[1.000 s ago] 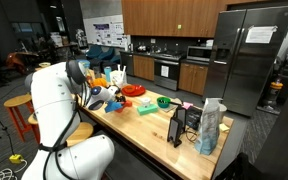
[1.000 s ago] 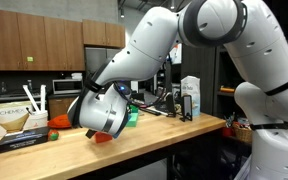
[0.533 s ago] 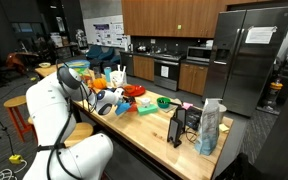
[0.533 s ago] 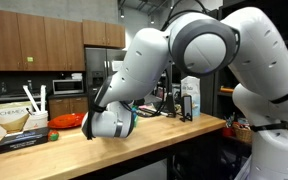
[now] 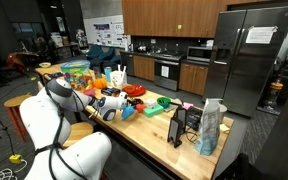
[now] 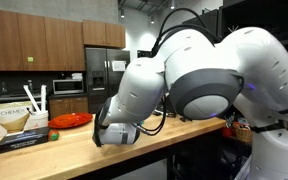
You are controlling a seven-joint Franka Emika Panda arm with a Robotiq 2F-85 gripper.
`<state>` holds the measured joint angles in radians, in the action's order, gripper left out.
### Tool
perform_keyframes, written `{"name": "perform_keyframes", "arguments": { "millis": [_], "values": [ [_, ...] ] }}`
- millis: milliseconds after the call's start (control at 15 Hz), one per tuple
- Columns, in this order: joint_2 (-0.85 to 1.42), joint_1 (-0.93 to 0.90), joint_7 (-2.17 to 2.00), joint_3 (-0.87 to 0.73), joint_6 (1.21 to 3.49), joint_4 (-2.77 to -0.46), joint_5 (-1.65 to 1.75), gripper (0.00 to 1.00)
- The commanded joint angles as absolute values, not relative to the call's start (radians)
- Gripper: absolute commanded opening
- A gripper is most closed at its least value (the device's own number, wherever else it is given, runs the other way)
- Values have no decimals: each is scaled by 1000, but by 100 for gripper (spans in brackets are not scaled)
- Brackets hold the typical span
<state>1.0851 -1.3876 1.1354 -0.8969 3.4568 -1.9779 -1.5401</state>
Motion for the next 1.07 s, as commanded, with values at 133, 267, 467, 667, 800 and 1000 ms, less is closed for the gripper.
{"name": "perform_keyframes", "arguments": {
  "millis": [133,267,467,667,800,1000],
  "values": [
    [1146,-1411,1248,-945,3459,-2037,-1754,100],
    [1092,-1402,1283,-931,3460,-2039,-1790,100],
    [985,-1433,1264,-925,3427,-2039,-1770,100],
    [921,-1450,1181,-913,3451,-2045,-1706,100],
    [886,-1463,1184,-919,3454,-2047,-1741,100],
    [775,-1475,1169,-916,3420,-2054,-1772,100]
  ]
}}
